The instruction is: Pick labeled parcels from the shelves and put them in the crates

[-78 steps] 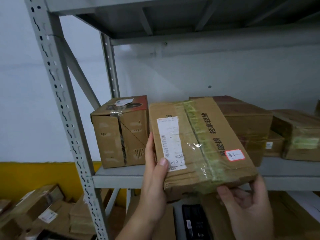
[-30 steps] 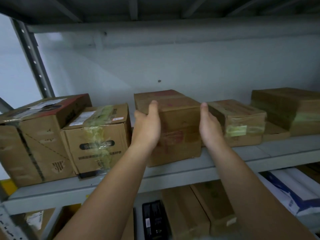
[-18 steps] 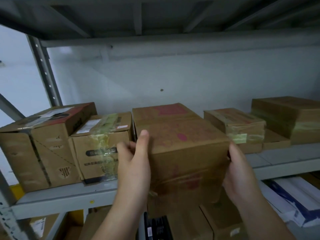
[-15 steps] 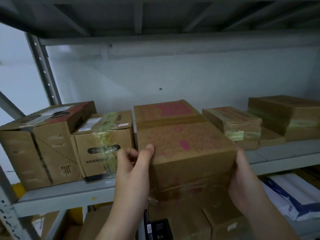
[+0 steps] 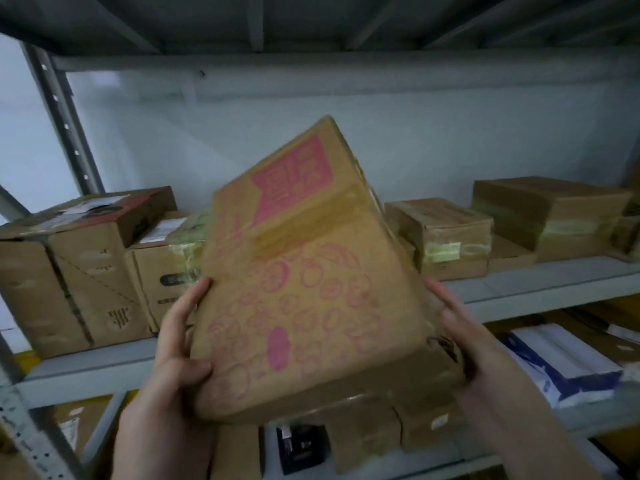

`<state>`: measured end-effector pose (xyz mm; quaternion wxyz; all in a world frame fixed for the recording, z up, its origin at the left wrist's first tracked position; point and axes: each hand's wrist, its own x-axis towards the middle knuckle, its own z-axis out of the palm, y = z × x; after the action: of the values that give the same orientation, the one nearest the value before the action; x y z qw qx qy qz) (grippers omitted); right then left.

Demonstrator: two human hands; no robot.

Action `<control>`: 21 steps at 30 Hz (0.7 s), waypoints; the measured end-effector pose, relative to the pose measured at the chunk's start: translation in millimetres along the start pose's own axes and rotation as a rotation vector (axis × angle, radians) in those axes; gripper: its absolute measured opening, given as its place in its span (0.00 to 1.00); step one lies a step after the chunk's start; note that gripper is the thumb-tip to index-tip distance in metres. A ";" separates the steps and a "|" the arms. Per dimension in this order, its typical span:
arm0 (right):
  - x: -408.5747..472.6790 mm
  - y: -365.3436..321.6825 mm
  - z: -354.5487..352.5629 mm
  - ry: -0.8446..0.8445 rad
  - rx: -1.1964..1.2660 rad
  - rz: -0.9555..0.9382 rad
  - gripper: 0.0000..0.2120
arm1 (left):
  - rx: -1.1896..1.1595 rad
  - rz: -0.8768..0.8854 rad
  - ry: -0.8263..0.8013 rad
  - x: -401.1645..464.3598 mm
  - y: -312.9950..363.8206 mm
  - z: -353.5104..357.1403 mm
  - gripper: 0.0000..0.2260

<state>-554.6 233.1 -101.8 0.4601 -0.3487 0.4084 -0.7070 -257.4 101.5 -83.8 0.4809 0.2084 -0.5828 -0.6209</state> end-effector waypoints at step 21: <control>51.1 -3.5 -63.2 -0.250 -0.335 -0.284 0.42 | -0.058 -0.145 0.400 16.1 -61.9 123.6 0.25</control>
<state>-627.8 202.4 -119.4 0.3388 -0.5589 0.4066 -0.6384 -387.8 143.9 -107.2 0.5468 0.3549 -0.4412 -0.6167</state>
